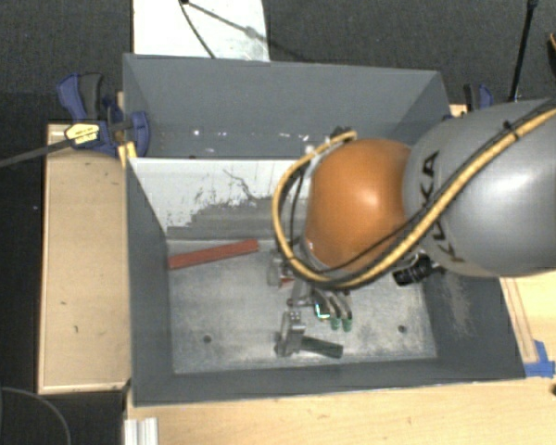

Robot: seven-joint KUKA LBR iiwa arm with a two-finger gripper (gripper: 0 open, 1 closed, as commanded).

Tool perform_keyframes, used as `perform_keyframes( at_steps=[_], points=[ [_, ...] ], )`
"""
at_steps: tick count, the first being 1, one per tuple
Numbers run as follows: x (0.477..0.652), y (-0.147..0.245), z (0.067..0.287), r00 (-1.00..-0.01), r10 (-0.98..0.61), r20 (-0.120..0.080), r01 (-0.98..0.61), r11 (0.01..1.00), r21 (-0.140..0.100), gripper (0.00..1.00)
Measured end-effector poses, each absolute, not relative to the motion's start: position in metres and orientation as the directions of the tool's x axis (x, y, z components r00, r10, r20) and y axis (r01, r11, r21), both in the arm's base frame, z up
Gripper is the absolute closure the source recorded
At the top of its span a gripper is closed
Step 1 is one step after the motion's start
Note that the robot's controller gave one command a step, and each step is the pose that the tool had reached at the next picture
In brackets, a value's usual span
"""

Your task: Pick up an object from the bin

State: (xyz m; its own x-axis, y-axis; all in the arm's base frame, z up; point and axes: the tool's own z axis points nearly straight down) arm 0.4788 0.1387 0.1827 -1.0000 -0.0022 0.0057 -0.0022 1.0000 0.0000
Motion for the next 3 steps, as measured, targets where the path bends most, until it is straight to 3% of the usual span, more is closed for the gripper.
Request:
perform_keyframes(
  at_steps=[1, 2, 3],
  points=[
    [0.49, 0.075, 0.068, -0.998, -0.061, 0.004, -0.061, 0.998, -0.002, 0.0],
    [0.491, 0.078, 0.072, -0.998, -0.058, -0.002, -0.058, 0.998, 0.001, 1.0],
    [0.507, 0.075, 0.215, -0.954, -0.299, -0.01, -0.299, 0.954, -0.002, 1.0]
  ],
)
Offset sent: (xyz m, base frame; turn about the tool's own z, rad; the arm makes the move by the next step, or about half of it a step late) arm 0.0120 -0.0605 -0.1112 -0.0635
